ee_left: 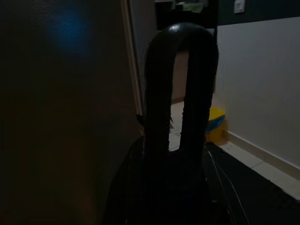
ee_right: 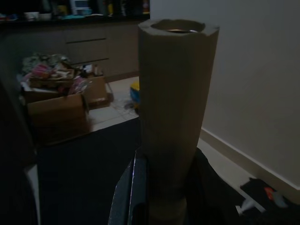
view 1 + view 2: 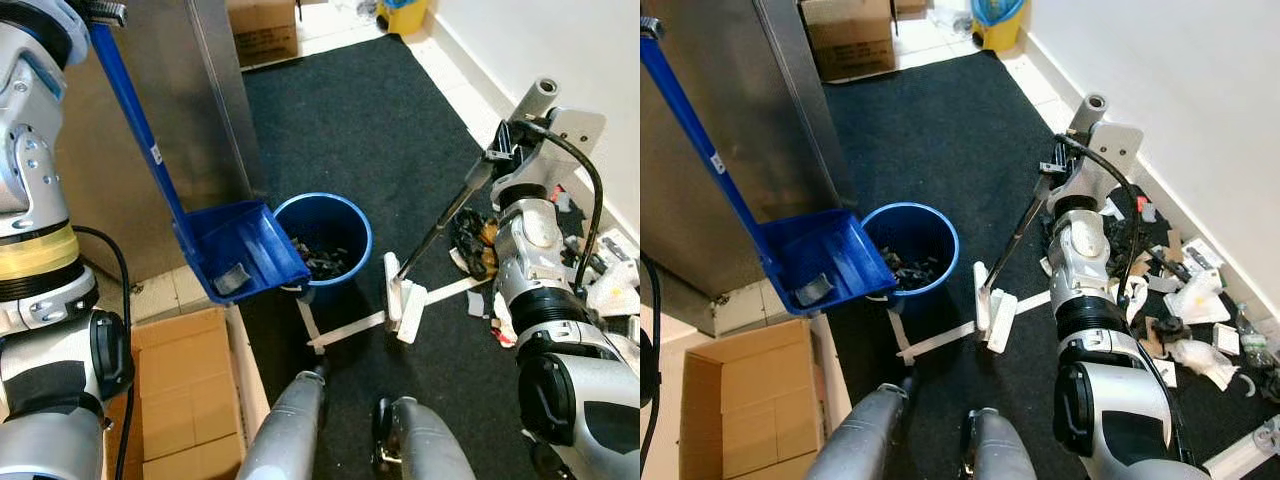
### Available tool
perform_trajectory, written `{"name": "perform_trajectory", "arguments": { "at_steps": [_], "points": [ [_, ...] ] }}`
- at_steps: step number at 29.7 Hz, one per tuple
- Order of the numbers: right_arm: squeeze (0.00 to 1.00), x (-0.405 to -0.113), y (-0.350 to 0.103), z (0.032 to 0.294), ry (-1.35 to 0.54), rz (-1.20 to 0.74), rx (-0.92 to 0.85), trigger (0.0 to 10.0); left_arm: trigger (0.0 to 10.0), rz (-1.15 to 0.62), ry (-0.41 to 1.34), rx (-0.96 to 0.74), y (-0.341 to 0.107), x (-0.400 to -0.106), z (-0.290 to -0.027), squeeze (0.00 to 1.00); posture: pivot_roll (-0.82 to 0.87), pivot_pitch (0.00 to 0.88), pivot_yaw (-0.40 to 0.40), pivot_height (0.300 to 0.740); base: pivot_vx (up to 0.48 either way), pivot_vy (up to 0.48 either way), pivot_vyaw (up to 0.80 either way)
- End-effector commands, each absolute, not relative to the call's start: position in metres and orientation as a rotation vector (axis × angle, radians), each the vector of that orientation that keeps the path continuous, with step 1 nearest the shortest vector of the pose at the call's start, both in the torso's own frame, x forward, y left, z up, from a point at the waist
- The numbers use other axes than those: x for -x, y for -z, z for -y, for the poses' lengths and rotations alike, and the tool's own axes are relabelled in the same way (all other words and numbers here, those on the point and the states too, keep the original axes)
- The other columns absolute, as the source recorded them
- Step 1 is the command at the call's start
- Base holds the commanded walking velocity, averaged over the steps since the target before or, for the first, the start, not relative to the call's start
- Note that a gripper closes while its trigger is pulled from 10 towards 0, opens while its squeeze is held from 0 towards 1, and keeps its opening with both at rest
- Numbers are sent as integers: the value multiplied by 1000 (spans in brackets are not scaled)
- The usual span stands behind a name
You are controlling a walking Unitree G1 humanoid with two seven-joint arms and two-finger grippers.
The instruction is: Sweep floor
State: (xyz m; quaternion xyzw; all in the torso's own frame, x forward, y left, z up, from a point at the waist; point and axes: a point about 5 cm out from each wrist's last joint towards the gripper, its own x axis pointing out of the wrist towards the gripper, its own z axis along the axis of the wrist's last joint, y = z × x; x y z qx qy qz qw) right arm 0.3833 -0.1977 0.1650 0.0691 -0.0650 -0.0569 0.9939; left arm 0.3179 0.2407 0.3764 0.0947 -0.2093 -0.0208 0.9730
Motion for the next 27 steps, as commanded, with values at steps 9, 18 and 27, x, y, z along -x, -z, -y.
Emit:
{"name": "perform_trajectory", "arguments": {
  "at_steps": [9,18,27],
  "points": [
    [0,-381,-165,202,127,150,-144,10000,10000,486,24,-222,-387,-314,-237,0,118,178,16,740,0,-321,0],
    [0,-381,-165,201,123,150,-145,10000,10000,462,-4,-217,-383,-317,-240,0,115,181,16,740,28,-442,0],
    [0,-381,-164,201,122,150,-146,10000,10000,450,-23,-221,-381,-318,-242,0,116,182,15,740,28,0,0]
  ]
}}
